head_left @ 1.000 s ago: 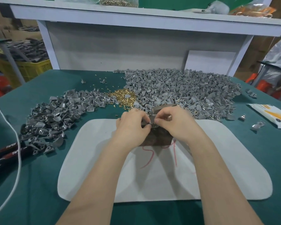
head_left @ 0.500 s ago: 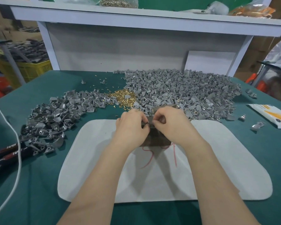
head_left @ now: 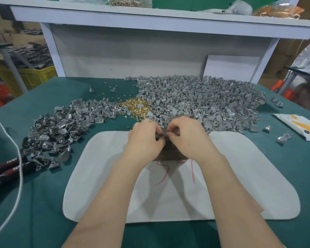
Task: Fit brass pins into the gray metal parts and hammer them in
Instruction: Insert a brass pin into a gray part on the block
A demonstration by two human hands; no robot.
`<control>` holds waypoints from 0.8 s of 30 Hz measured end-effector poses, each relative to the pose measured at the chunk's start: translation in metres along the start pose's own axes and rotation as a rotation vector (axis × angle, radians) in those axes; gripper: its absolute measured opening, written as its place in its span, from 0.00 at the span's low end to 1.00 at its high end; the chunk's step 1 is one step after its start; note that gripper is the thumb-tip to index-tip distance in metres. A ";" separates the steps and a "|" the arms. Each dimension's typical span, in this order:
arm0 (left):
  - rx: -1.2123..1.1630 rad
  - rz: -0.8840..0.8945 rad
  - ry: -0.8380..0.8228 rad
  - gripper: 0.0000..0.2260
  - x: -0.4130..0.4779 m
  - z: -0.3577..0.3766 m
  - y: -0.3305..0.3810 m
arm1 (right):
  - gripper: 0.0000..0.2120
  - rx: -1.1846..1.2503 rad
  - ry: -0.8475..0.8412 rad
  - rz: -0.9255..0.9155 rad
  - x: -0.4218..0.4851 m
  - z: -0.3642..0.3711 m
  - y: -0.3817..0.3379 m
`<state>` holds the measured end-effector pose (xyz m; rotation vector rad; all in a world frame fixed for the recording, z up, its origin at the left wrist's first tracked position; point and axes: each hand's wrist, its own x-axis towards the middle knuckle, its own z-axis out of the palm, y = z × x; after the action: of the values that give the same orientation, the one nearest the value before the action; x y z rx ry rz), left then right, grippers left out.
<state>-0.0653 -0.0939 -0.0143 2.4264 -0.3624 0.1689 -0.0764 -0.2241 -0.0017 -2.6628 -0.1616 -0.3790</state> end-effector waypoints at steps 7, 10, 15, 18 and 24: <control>0.012 0.012 0.013 0.03 0.001 -0.001 0.000 | 0.05 -0.023 0.024 -0.025 -0.001 0.003 -0.001; 0.030 0.011 0.012 0.04 0.001 -0.001 0.001 | 0.06 -0.031 0.024 -0.025 0.000 0.004 -0.002; 0.032 0.011 0.000 0.04 0.000 -0.002 0.002 | 0.04 -0.021 0.020 -0.008 0.001 0.006 -0.003; 0.024 0.006 0.006 0.06 0.000 -0.002 0.002 | 0.03 -0.018 0.027 -0.018 0.001 0.006 -0.001; -0.001 -0.009 0.018 0.02 0.000 0.000 0.000 | 0.02 0.032 0.007 0.010 0.003 0.006 0.001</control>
<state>-0.0651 -0.0937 -0.0144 2.4235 -0.3438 0.1859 -0.0723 -0.2217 -0.0064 -2.6300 -0.1506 -0.3788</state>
